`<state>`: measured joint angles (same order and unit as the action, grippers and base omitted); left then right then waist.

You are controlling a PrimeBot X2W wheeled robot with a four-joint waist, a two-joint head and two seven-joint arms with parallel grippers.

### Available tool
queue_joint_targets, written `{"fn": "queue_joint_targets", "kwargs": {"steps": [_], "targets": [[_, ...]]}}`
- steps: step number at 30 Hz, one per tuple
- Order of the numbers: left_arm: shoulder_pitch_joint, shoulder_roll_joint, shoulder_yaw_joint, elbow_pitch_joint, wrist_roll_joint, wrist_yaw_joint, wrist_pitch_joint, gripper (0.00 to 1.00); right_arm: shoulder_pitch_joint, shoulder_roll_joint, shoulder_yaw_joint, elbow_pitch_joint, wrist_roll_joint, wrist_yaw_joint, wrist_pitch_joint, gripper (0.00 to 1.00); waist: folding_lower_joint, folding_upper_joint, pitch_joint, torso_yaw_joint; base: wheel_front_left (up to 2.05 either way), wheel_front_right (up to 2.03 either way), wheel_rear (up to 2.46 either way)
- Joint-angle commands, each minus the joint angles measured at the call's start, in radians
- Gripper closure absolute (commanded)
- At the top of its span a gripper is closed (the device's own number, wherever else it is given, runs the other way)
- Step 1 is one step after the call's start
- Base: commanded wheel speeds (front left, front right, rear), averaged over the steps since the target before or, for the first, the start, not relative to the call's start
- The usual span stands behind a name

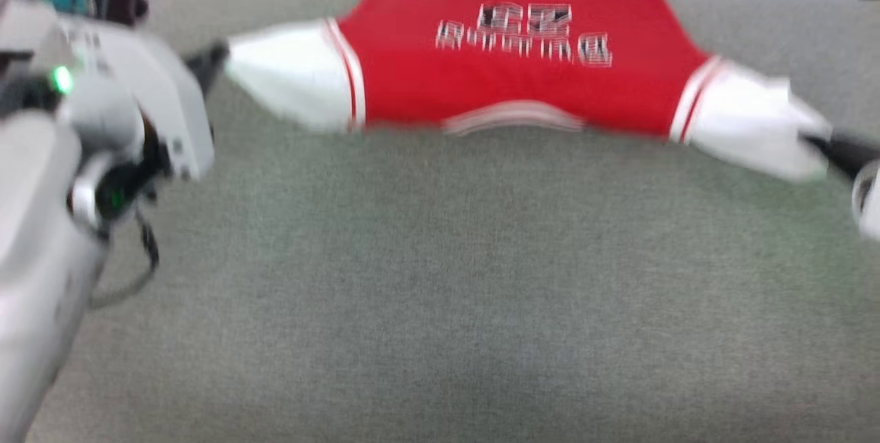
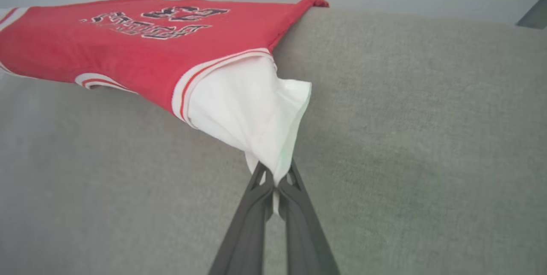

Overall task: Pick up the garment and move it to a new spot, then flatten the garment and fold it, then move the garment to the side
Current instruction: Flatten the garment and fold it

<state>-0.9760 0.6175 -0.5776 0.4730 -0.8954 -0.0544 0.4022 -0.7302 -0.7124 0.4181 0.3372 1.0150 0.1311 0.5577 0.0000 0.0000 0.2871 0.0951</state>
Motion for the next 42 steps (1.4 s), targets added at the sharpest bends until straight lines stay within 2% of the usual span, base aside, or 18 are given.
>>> {"fn": "queue_joint_targets", "kwargs": {"steps": [1,3,4,5,13,14,15,16,19,23,28,32,38,41,42], "targets": [[0.079,0.036,0.010,-0.077,-0.016,0.035,0.009,1.00,0.077,-0.021,-0.013,-0.037,0.018,-0.001,0.019,1.00,0.0000,0.0000,-0.069,-0.014,0.00,0.00,0.00],[0.164,0.073,0.023,-0.175,-0.036,0.081,0.019,1.00,0.144,-0.037,-0.031,-0.079,0.035,-0.001,0.033,1.00,0.0000,0.0000,-0.083,-0.015,0.00,0.00,0.00],[0.164,0.073,0.023,-0.175,-0.036,0.081,0.019,1.00,0.144,-0.037,-0.031,-0.079,0.035,-0.001,0.033,1.00,0.0000,0.0000,-0.083,-0.015,0.00,0.00,0.00],[0.256,0.106,0.036,-0.277,-0.060,0.127,0.028,1.00,0.219,-0.054,-0.042,-0.122,0.055,-0.001,0.052,1.00,0.0000,0.0000,-0.094,-0.015,0.00,0.00,0.00],[0.590,0.242,0.099,-0.572,-0.134,0.297,0.017,1.00,0.502,-0.120,-0.103,-0.324,0.117,-0.001,0.143,1.00,0.0000,0.0000,-0.112,-0.014,0.00,0.00,0.00],[0.590,0.242,0.099,-0.572,-0.134,0.297,0.017,1.00,0.502,-0.120,-0.103,-0.324,0.117,-0.001,0.143,1.00,0.0000,0.0000,-0.112,-0.014,0.00,0.00,0.00],[0.664,0.266,0.111,-0.635,-0.141,0.340,0.007,1.00,0.575,-0.131,-0.125,-0.369,0.124,-0.001,0.157,1.00,0.0000,0.0000,-0.108,-0.010,0.00,0.00,0.00],[0.664,0.266,0.111,-0.635,-0.141,0.340,0.007,1.00,0.575,-0.131,-0.125,-0.369,0.124,-0.001,0.157,1.00,0.0000,0.0000,-0.108,-0.010,0.00,0.00,0.00],[0.767,0.287,0.125,-0.717,-0.156,0.398,-0.013,1.00,0.682,-0.139,-0.168,-0.422,0.125,-0.001,0.172,1.00,0.0000,0.0000,-0.097,-0.003,0.00,0.00,0.00],[0.863,0.301,0.146,-0.788,-0.172,0.447,-0.045,1.00,0.803,-0.125,-0.232,-0.476,0.128,-0.001,0.196,1.00,0.0000,0.0000,-0.078,0.009,0.00,0.00,0.00],[0.925,0.285,0.139,-0.812,-0.173,0.466,-0.079,1.00,0.860,-0.079,-0.286,-0.493,0.046,-0.001,0.194,1.00,0.0000,0.0000,-0.051,0.018,0.00,0.00,0.00],[0.923,0.250,0.112,-0.782,-0.160,0.440,-0.097,1.00,0.821,-0.026,-0.279,-0.470,-0.055,-0.001,0.179,1.00,0.0000,0.0000,-0.029,0.025,0.00,0.00,0.00],[0.877,0.188,0.067,-0.710,-0.141,0.403,-0.112,1.00,0.737,0.021,-0.206,-0.388,-0.206,-0.001,0.161,1.00,0.0000,0.0000,-0.001,0.034,0.00,0.00,0.00],[0.855,0.160,0.051,-0.677,-0.131,0.386,-0.123,1.00,0.695,0.034,-0.155,-0.339,-0.262,-0.002,0.139,0.67,0.0000,0.0000,0.006,0.038,0.00,0.00,0.00],[0.852,0.153,0.047,-0.668,-0.129,0.379,-0.128,1.00,0.683,0.034,-0.142,-0.327,-0.278,-0.003,0.132,0.39,0.0000,0.0000,0.008,0.038,0.00,0.00,0.00]]}}
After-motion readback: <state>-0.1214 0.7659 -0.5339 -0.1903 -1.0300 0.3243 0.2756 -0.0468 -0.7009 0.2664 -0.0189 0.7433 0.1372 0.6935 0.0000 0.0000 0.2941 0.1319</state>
